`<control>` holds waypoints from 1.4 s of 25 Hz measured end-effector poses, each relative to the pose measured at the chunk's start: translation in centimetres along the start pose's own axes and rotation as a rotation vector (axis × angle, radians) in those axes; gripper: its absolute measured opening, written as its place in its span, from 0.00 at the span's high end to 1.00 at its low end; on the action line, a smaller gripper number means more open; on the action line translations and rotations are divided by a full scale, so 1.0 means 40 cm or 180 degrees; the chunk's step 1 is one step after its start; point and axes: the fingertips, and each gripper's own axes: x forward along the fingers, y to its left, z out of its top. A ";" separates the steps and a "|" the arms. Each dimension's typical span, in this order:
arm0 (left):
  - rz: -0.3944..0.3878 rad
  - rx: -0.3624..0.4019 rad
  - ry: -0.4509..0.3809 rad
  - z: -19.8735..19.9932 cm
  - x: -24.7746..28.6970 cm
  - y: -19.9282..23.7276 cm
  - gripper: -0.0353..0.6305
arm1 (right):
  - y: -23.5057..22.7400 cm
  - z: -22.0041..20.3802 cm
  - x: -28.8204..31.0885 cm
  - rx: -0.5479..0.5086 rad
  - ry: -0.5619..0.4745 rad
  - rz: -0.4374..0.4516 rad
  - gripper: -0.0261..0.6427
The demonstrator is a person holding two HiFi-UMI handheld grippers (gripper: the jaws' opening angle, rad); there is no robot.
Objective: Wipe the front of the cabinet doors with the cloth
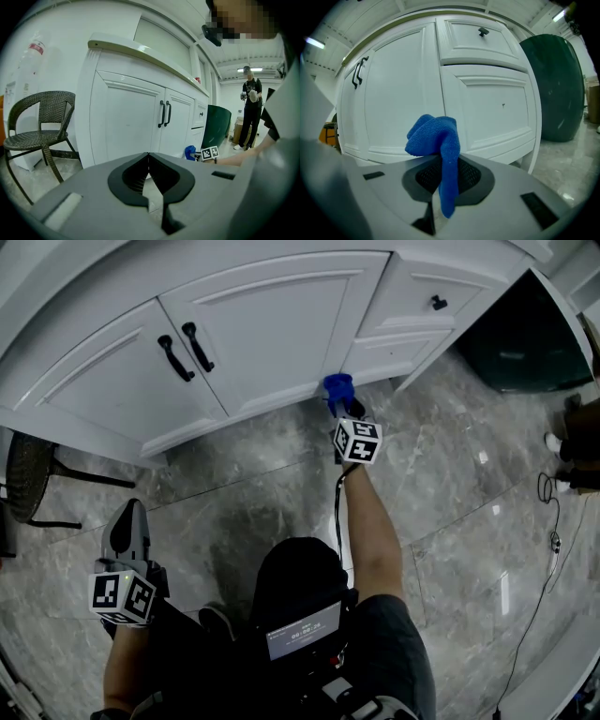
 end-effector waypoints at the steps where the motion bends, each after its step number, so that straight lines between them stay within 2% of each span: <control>1: -0.0008 -0.0012 -0.0012 0.002 -0.001 0.001 0.94 | 0.014 0.000 -0.004 -0.0002 0.0005 0.0029 0.89; 7: -0.0089 -0.0224 -0.0150 0.017 -0.001 0.004 0.94 | 0.166 0.015 -0.032 -0.0024 0.0042 0.0384 0.89; 11: -0.0093 -0.0346 -0.0208 0.026 -0.005 0.035 0.94 | 0.357 0.014 -0.049 -0.0125 0.0164 0.0859 0.89; 16: -0.0239 -0.0542 -0.0249 0.027 -0.016 0.046 0.94 | 0.581 0.051 -0.088 -0.0299 0.0153 0.1399 0.89; 19: -0.0299 -0.0560 -0.0264 0.029 -0.019 0.058 0.94 | 0.678 0.084 -0.116 -0.0393 0.0114 0.1641 0.89; 21: -0.0300 -0.0542 -0.0241 0.039 -0.025 0.067 0.94 | 0.715 0.113 -0.137 -0.0512 0.0080 0.1688 0.89; 25: -0.0299 -0.0492 -0.0134 0.078 -0.048 0.082 0.94 | 0.760 0.198 -0.205 -0.0650 -0.0019 0.1554 0.89; 28: -0.0330 -0.0383 -0.0063 0.145 -0.069 0.089 0.94 | 0.803 0.292 -0.282 -0.0725 -0.0085 0.1532 0.89; 31: -0.0502 -0.0333 0.0038 0.245 -0.124 0.071 0.94 | 0.835 0.387 -0.387 -0.0850 0.0013 0.1497 0.89; 35: -0.0616 0.0082 0.0148 0.397 -0.219 0.048 0.94 | 0.888 0.590 -0.539 -0.0836 0.0094 0.1563 0.89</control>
